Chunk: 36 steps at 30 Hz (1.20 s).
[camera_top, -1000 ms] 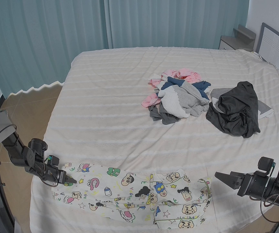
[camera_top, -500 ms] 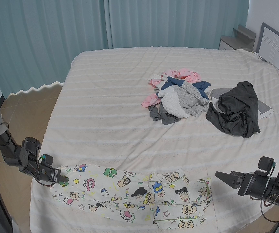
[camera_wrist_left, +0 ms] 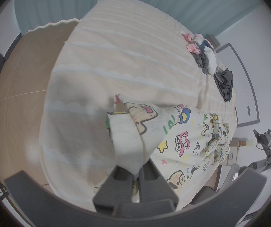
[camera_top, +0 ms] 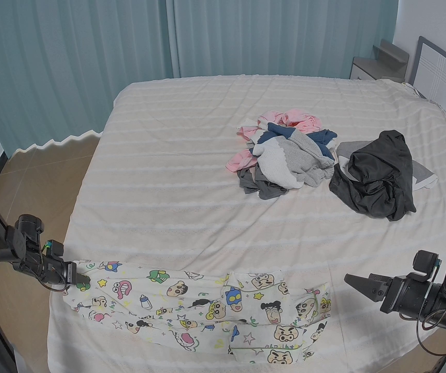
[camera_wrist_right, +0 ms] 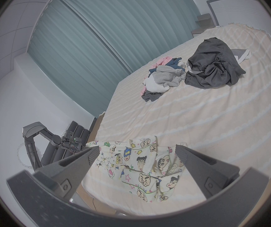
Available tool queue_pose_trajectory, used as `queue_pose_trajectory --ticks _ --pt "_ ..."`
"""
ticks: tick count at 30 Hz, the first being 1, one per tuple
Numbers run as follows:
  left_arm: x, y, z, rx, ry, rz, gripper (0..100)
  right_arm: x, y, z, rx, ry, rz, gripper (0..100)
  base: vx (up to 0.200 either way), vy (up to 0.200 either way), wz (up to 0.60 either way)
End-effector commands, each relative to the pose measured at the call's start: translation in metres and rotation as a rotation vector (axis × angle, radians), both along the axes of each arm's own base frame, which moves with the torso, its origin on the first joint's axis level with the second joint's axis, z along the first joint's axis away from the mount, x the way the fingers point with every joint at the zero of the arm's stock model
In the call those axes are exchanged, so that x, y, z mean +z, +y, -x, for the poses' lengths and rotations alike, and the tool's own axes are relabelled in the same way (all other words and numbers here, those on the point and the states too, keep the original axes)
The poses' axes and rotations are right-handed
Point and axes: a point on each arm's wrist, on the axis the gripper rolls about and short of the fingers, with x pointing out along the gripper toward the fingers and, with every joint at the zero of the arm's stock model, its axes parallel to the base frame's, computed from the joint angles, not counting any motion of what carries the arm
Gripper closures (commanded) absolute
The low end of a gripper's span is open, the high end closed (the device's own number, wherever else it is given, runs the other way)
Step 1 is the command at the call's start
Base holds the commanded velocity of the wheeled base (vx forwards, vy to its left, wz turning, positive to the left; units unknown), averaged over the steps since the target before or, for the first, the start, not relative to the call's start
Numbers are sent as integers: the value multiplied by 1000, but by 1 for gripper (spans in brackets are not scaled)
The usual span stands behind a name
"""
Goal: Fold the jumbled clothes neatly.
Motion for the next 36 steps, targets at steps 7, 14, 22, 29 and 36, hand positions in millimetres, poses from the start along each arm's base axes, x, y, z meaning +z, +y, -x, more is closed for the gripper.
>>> queue_pose_trajectory --ticks 7,14,22,29,36 --pt "19 44 7 107 -22 19 100 0 0 0 -1 3 1 0 0 0 0" --pt "29 82 17 195 -48 30 100 -1 0 -1 -1 4 1 0 0 0 0" --pt "44 126 29 293 -83 50 100 -1 0 -1 -1 4 1 0 0 0 0" --pt "55 144 28 327 -79 74 100 0 -1 -1 -9 1 0 0 0 0 0" --pt "95 103 34 263 -47 109 100 -1 -2 -2 -15 3 1 0 0 0 0"
